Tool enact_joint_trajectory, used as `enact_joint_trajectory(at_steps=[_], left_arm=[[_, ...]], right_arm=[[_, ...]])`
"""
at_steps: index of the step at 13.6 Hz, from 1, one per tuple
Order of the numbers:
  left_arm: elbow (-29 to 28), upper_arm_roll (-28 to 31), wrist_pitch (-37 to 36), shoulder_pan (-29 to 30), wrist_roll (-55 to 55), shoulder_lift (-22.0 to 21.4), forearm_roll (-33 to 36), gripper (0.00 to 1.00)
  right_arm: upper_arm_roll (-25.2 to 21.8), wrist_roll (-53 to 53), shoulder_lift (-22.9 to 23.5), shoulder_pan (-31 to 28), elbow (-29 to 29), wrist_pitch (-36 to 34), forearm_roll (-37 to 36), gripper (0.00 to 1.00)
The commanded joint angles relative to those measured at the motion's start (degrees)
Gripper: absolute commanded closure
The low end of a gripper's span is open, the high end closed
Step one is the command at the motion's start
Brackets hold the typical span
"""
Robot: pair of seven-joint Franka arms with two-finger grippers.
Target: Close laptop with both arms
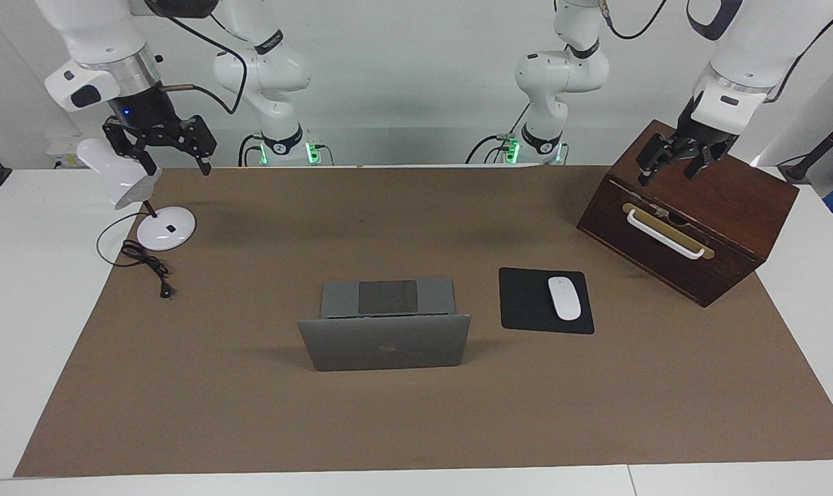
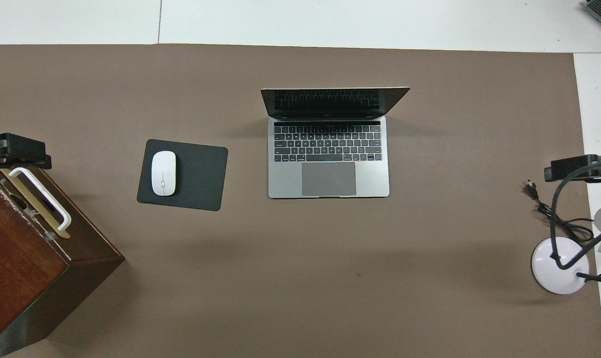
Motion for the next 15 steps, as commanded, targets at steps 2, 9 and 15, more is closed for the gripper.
enact_joint_trajectory(at_steps=[2, 9, 15], left_arm=[[-1.21, -0.65, -0.02, -0.23, -3.47, -1.06, -0.38, 0.66], [-2.09, -2.13, -1.78, 0.21, -17.69, -1.23, -0.47, 1.0], [-7.95, -2.14, 4.52, 2.32, -40.79, -2.72, -12.68, 1.0]], right_arm=[[0.4, -1.15, -1.22, -0.9, -1.25, 0.45, -0.05, 0.0], [0.4, -1.15, -1.22, -0.9, -1.16, 0.37, -0.05, 0.0], [0.31, -1.15, -1.22, -0.99, -1.16, 0.37, -0.05, 0.0]])
